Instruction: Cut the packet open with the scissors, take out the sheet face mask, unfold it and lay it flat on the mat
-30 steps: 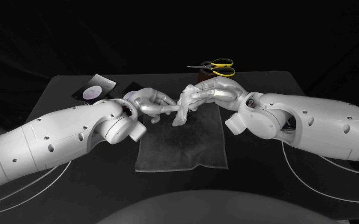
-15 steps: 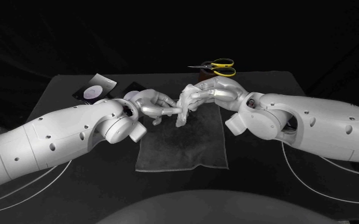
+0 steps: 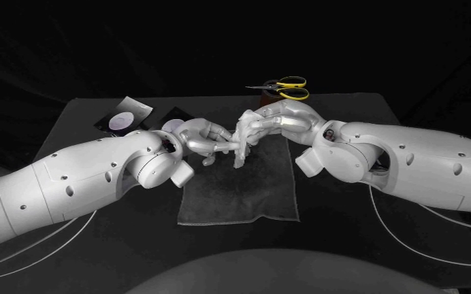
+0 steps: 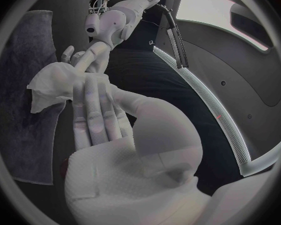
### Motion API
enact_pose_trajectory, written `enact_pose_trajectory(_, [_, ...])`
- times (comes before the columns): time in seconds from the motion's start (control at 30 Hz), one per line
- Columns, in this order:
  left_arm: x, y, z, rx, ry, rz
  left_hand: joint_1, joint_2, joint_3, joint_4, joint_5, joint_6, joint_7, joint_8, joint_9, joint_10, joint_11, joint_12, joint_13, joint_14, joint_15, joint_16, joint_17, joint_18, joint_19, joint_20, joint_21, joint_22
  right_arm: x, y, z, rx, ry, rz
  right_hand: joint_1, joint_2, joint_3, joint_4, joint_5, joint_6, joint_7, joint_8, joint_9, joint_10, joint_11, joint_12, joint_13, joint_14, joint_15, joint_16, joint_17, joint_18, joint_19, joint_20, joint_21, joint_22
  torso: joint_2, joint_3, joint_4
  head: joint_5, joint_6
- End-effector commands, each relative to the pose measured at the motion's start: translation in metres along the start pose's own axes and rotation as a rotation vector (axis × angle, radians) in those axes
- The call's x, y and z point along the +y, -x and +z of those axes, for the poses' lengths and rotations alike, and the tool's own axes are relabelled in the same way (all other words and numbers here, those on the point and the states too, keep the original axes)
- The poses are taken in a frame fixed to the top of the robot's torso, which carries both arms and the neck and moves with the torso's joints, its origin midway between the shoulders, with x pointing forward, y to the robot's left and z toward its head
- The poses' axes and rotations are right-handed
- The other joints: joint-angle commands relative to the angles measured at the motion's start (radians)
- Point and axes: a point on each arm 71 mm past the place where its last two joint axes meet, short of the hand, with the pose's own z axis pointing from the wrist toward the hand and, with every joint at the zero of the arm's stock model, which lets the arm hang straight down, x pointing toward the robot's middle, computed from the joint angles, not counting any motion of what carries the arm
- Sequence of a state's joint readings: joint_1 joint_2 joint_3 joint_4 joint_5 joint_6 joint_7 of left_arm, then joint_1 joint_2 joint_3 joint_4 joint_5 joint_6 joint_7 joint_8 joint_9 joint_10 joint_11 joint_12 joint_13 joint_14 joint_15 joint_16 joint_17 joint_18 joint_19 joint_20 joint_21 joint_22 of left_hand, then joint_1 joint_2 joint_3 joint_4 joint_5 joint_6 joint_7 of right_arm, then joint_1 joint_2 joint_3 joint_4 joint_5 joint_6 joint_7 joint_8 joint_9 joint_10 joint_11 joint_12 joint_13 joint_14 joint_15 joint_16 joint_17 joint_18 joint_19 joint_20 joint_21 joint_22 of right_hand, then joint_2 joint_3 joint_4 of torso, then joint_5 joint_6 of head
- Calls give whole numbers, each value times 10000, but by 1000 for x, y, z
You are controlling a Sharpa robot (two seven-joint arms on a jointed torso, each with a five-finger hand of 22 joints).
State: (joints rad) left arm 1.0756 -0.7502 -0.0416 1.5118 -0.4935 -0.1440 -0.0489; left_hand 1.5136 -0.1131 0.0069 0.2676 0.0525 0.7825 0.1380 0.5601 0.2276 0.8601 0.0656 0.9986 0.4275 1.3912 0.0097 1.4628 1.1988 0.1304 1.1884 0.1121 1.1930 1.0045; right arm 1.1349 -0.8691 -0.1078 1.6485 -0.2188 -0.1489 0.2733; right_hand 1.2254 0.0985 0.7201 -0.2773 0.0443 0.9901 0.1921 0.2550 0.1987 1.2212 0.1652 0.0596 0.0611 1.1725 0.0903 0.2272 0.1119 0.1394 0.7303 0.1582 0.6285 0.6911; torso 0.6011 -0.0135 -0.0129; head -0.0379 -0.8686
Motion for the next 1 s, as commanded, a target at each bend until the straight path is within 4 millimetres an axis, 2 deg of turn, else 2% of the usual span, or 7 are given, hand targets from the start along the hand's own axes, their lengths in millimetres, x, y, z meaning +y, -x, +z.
enact_pose_trajectory(0.03, [-3,-2,0,275,-421,-762,222,252,99,32,-37,363,-131,135,-16,91,-138,33,-48,12,-143,58,51,3,20,-115,100,78,1,0,0,111,103,51,-3,136,47,-4,34,64,-25,42,9,503,-451,38,16,91,-146,-8,9,261,75,20,51,14,-2,-1,2,-9,16])
enact_pose_trajectory(0.17, [-3,1,-1,97,-549,-1132,788,810,570,32,-32,943,-361,180,-89,262,-346,-91,-186,85,-332,101,140,-28,127,-268,211,229,1,3,0,28,77,24,-4,137,50,-4,34,65,-26,43,9,506,-452,38,17,94,-148,-8,11,263,75,20,54,15,0,-3,6,-12,12])
enact_pose_trajectory(0.23, [-3,3,-1,-5,-596,-1287,1044,944,816,-21,-32,1271,-468,250,-88,362,-428,-141,-242,147,-406,138,234,-49,197,-335,282,325,1,4,0,-13,66,11,-4,137,50,-4,34,65,-26,43,9,506,-452,38,17,94,-148,-8,11,263,75,20,54,15,-1,-1,4,-9,14])
enact_pose_trajectory(0.33, [-3,5,-2,-151,-636,-1451,1302,1062,1114,-121,-30,1552,-550,330,-70,440,-495,-200,-295,190,-470,164,296,-67,253,-394,342,407,0,6,0,-64,53,-7,-7,134,55,-7,34,69,-29,45,12,515,-455,40,17,101,-151,-8,14,267,76,21,62,19,0,0,2,-9,16])
enact_pose_trajectory(0.43, [-2,7,-2,-325,-636,-1557,1394,1027,1380,-159,-31,1659,-537,361,-53,583,-537,-239,-342,258,-517,205,408,-101,358,-452,449,559,0,9,-1,-137,40,-33,-7,134,55,-7,34,69,-29,45,12,515,-455,40,17,101,-151,-8,14,267,76,21,62,19,0,-1,-1,-23,24])
enact_pose_trajectory(0.9, [5,20,-5,-637,-347,-1183,787,-39,3603,-187,-34,1861,-540,525,162,986,-584,-95,-273,704,-581,509,1216,-233,783,-576,917,1200,0,33,-2,-747,-225,-724,-8,120,77,-24,34,81,-38,54,19,536,-464,40,19,120,-162,-11,25,282,74,19,86,32,-1,0,1,-61,49])
enact_pose_trajectory(1.0, [1,25,-7,-650,-434,-766,664,-143,3894,-268,-32,1857,-529,543,191,989,-577,-77,-259,712,-575,518,1234,-236,792,-573,932,1223,0,38,-2,-794,-455,-1230,-4,109,93,-39,35,90,-44,61,23,551,-471,41,19,132,-170,-13,31,292,75,18,103,42,2,3,-3,-65,48])
